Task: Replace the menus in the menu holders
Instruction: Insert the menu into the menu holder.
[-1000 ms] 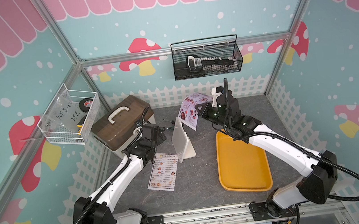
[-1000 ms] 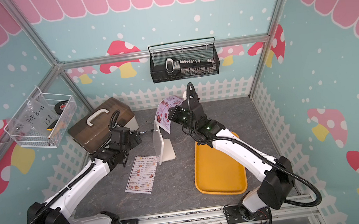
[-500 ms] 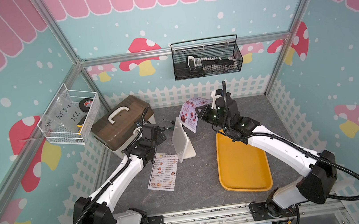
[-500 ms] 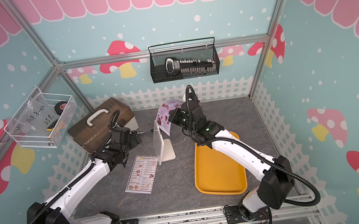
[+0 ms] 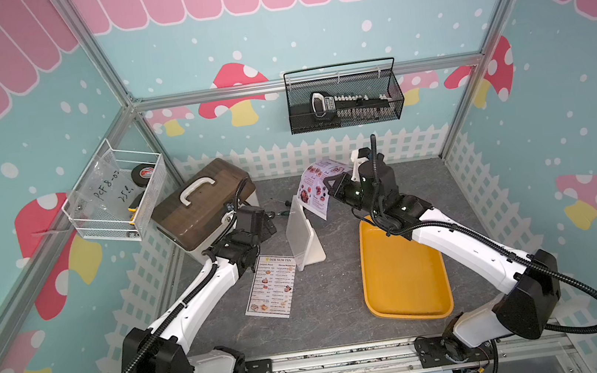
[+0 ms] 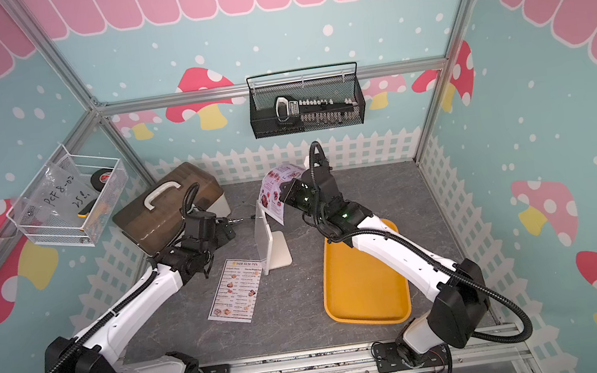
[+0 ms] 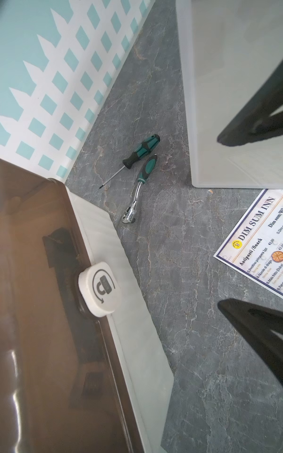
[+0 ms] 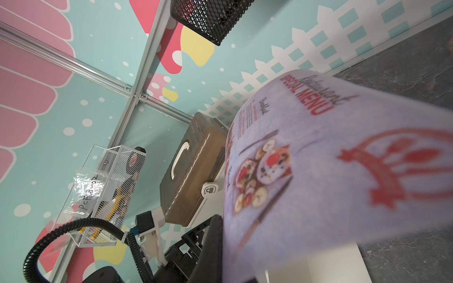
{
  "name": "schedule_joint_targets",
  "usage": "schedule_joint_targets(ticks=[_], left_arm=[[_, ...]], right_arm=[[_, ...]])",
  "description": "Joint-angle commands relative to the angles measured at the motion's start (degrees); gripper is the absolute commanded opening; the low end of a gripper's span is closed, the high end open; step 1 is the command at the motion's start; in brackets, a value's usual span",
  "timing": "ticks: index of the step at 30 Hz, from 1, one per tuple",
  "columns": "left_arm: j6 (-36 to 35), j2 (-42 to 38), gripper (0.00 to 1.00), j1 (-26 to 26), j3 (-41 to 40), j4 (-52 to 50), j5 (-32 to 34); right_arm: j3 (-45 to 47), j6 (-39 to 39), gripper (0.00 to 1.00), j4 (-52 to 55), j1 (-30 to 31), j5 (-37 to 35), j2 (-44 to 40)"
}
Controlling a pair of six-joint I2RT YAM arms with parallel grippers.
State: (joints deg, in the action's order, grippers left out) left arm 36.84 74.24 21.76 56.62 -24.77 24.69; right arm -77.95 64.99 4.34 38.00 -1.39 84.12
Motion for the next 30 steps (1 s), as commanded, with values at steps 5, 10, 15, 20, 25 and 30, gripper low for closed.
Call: schedule_joint_targets(ticks=[5,10,15,20,25,30], left_arm=[[-0.07,-0.65,0.98,-0.4,1.39,0.6,1.59],[-0.19,-1.1,0.98,-0.44,1.12,0.52,1.86],[-0.37,-1.42,0.98,-0.46,1.17,0.5,2.12],[-0.45,-1.58,0.98,-0.4,1.3,0.44,2.03],[-0.54,-1.82,0.98,-0.46,1.21,0.4,2.12],[-0.37,-1.73,0.98,-0.41,1.36,0.43,2.12]], right_arm=[[0.14,1.19,0.0,-1.38,0.5,0.24,0.56],[0.71,1.32,0.0,-1.44,0.5,0.11,0.81],[1.22,0.84,0.0,-1.26,0.5,-0.72,0.38],[2.0,1.19,0.0,-1.23,0.5,-0.93,0.66],[1.85,0.71,0.0,-1.21,0.5,-1.31,0.43],[0.88,0.01,0.0,-1.09,0.5,-1.33,0.07]])
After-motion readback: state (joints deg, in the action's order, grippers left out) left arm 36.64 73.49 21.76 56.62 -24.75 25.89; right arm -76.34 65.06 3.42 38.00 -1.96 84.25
